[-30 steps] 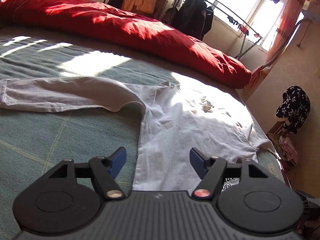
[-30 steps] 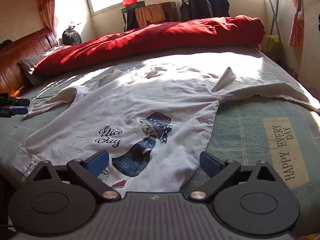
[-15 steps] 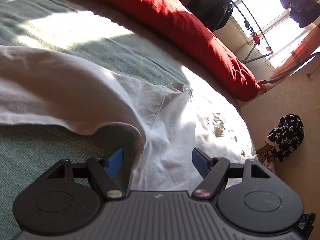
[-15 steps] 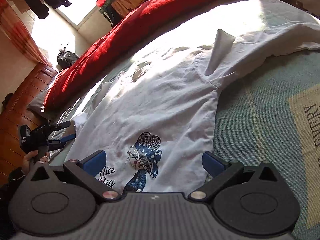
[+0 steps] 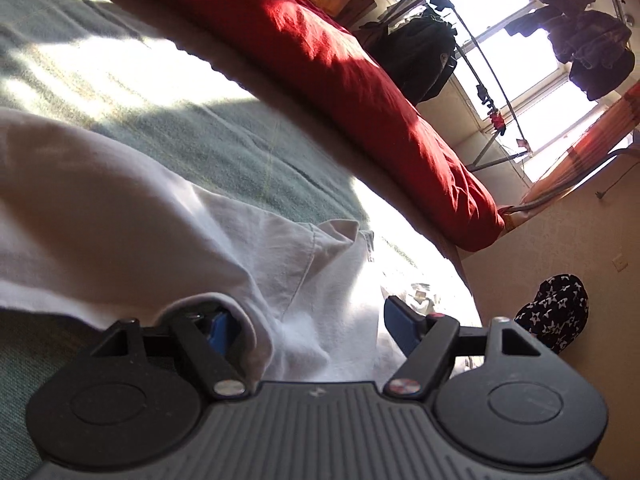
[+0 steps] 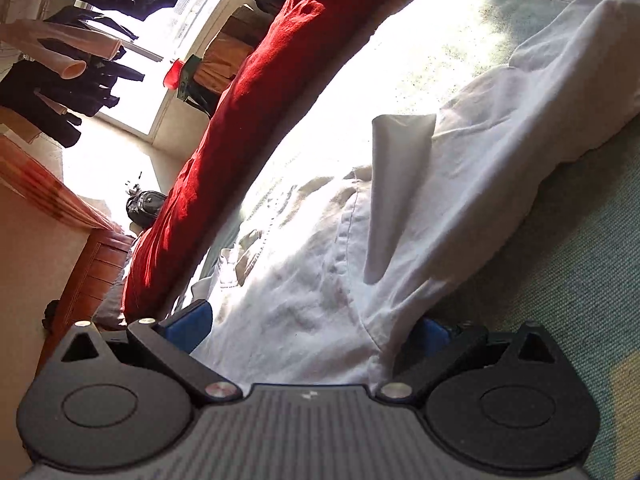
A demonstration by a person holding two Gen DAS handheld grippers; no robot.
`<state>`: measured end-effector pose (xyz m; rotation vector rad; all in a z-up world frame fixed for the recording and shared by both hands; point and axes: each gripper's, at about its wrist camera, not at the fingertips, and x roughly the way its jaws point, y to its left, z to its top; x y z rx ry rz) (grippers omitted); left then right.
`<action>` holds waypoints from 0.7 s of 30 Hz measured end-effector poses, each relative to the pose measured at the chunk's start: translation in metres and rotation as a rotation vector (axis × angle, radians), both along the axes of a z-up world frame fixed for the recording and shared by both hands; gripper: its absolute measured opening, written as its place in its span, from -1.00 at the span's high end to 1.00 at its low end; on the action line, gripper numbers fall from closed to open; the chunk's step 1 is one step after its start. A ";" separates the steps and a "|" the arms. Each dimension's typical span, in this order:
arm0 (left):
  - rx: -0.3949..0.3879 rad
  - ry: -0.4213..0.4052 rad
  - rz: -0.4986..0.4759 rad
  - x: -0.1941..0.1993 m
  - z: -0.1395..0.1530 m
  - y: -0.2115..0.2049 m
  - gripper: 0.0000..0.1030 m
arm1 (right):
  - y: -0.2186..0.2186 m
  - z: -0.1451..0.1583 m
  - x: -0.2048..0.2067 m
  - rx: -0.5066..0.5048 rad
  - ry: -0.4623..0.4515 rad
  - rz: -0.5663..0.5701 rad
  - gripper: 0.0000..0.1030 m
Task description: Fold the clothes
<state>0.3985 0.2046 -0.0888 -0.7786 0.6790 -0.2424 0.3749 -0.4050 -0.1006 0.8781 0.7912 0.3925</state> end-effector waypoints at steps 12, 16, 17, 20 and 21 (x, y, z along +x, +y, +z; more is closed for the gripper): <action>0.107 0.039 0.028 -0.011 0.013 0.026 -0.44 | -0.033 0.009 -0.012 -0.051 0.036 -0.093 -1.00; 0.299 0.060 -0.080 -0.047 0.032 0.009 -0.47 | -0.017 0.024 -0.047 -0.106 0.043 0.007 -1.00; 0.346 0.062 -0.106 -0.055 0.036 0.005 -0.47 | -0.011 0.029 -0.058 -0.125 0.040 0.032 -1.00; 0.492 0.044 -0.187 -0.093 0.052 -0.014 -0.47 | 0.007 0.046 -0.094 -0.185 0.025 0.106 -1.00; 0.516 0.036 -0.215 -0.106 0.057 -0.021 -0.47 | 0.013 0.052 -0.108 -0.206 0.015 0.129 -1.00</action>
